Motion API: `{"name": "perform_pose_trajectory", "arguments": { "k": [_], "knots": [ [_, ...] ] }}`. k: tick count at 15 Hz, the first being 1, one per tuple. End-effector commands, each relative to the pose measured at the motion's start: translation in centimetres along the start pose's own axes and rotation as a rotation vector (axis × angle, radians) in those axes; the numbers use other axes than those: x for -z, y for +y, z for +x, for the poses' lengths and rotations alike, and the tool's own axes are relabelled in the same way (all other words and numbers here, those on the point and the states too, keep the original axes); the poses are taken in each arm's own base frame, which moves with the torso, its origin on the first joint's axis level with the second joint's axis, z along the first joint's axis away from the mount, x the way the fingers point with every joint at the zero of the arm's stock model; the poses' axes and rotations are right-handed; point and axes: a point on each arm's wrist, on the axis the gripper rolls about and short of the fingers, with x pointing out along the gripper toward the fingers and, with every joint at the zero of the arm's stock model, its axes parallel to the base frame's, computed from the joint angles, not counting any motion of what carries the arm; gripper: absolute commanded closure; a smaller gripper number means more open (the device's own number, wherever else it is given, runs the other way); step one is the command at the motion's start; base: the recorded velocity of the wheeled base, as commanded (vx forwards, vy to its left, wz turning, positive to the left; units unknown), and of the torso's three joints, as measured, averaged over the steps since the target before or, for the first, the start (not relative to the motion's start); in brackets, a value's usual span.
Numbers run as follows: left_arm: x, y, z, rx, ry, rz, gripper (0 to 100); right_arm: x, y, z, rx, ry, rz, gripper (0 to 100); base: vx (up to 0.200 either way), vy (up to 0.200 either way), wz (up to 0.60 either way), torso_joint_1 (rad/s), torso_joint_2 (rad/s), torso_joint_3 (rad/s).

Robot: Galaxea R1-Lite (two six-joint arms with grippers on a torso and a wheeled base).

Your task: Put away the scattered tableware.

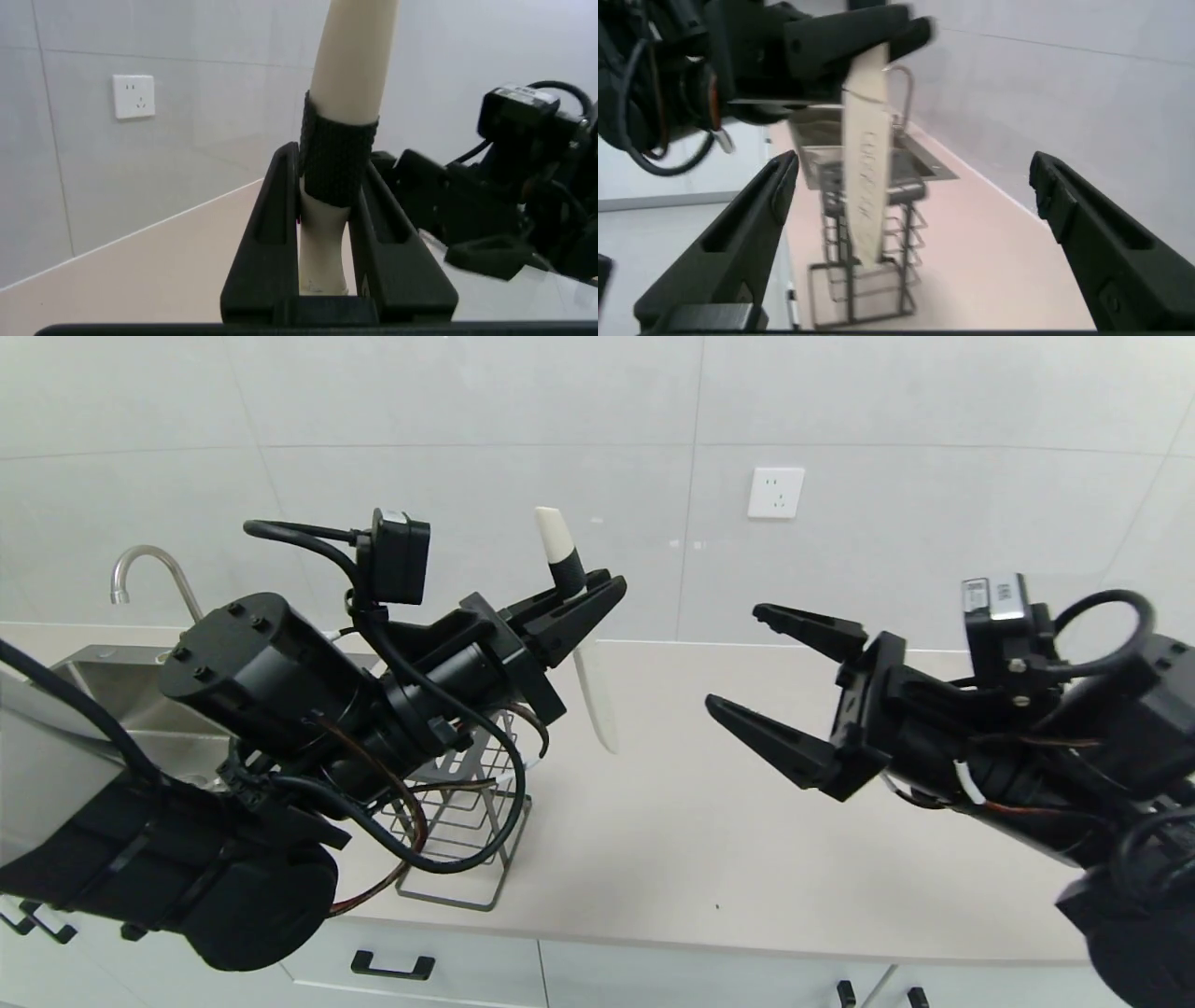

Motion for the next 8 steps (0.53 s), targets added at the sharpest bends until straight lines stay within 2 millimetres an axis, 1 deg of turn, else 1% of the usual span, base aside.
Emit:
{"name": "perform_pose_trajectory", "arguments": {
  "k": [1, 3, 5, 6, 7, 8],
  "knots": [
    [-1.2, -0.5, -0.4, 0.007, -0.028, 0.015, 100, -4.0, 2.0, -5.9, 0.059, -0.051, -0.065, 0, 0.000, 0.000, 0.00, 0.000, 0.00, 0.000],
    [-1.8, -0.7, -0.6, 0.010, -0.039, 0.024, 100, -5.7, 4.1, -10.5, 0.109, -0.084, -0.108, 0, 0.000, 0.000, 0.00, 0.000, 0.00, 0.000],
    [-1.6, -1.1, -1.4, 0.003, -0.018, 0.013, 100, -6.3, 5.4, -14.1, 0.212, -0.085, -0.150, 0, 0.000, 0.000, 0.00, 0.000, 0.00, 0.000],
    [-1.4, -1.1, -1.7, 0.000, -0.007, 0.009, 100, -6.5, 5.7, -15.2, 0.272, -0.082, -0.169, 0, 0.000, 0.000, 0.00, 0.000, 0.00, 0.000],
    [-1.0, -1.2, -2.0, -0.005, 0.014, 0.000, 100, -7.3, 6.4, -17.2, 0.393, -0.090, -0.237, 0, 0.000, 0.000, 0.00, 0.000, 0.00, 0.000],
    [-0.9, -1.2, -2.1, -0.006, 0.019, -0.002, 100, -8.1, 7.5, -18.6, 0.455, -0.114, -0.294, 0, 0.000, 0.000, 0.00, 0.000, 0.00, 0.000]
  ]
}}
